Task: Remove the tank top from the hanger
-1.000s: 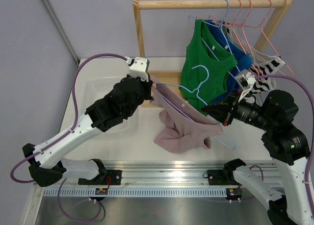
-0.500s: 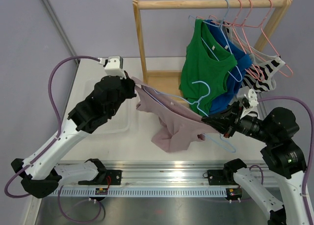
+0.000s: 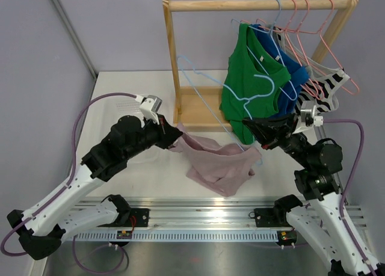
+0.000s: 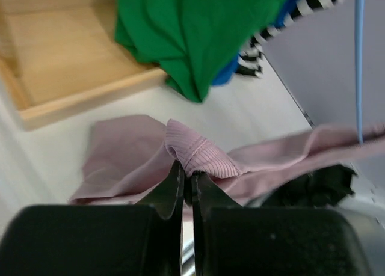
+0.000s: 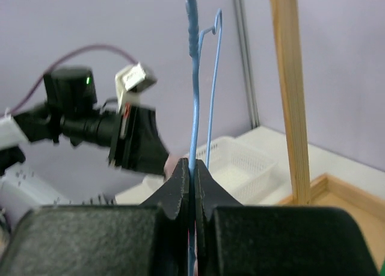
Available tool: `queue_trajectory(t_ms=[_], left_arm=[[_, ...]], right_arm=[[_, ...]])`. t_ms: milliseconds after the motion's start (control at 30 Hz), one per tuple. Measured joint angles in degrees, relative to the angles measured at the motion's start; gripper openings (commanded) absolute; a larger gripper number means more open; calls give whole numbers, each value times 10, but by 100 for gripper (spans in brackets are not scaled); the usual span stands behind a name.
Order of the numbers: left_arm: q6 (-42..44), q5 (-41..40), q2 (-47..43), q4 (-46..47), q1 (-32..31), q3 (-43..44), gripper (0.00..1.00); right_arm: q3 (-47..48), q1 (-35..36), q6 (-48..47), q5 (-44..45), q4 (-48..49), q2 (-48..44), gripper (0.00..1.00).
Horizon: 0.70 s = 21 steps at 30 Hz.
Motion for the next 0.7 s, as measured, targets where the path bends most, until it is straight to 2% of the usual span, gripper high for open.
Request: queue_trajectory(t_ms=[133, 333, 433, 533, 700], left_arm=[[0, 81, -9, 34, -13, -48, 0], [7, 127, 17, 51, -54, -84, 3], [9, 129, 32, 52, -67, -99, 4], [10, 116, 43, 44, -74, -106, 1], [12, 106, 61, 44, -78, -107, 0]], right_arm=[[-44, 0, 90, 74, 202, 75, 0], [-66, 0, 181, 170, 461, 224, 0], [-71, 0, 185, 195, 515, 251, 0], [-74, 1, 154, 208, 540, 246, 0], [-92, 37, 31, 246, 516, 193, 0]])
